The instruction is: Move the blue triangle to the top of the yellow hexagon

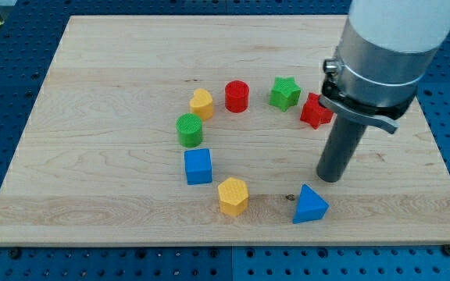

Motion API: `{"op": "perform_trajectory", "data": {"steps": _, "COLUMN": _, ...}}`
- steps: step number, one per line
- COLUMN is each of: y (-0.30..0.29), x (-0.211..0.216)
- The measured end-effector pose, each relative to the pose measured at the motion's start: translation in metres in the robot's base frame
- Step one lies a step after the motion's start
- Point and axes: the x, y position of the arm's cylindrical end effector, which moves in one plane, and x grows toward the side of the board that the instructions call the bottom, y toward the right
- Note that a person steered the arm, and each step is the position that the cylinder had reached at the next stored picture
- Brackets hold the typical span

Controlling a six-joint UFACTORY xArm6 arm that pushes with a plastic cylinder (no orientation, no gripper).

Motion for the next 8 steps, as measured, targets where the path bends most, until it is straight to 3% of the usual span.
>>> {"op": "perform_trajectory", "data": {"steps": 2, "y": 0.081, "x": 0.061}}
{"op": "perform_trajectory", "data": {"steps": 3, "y": 0.078, "x": 0.075}}
{"op": "perform_trajectory", "data": {"steps": 5, "y": -0.028, "x": 0.077}}
{"op": "perform_trajectory", "data": {"steps": 6, "y": -0.069, "x": 0.052}}
{"op": "perform_trajectory", "data": {"steps": 7, "y": -0.083, "x": 0.010}}
{"op": "perform_trajectory", "data": {"steps": 8, "y": -0.080, "x": 0.022}}
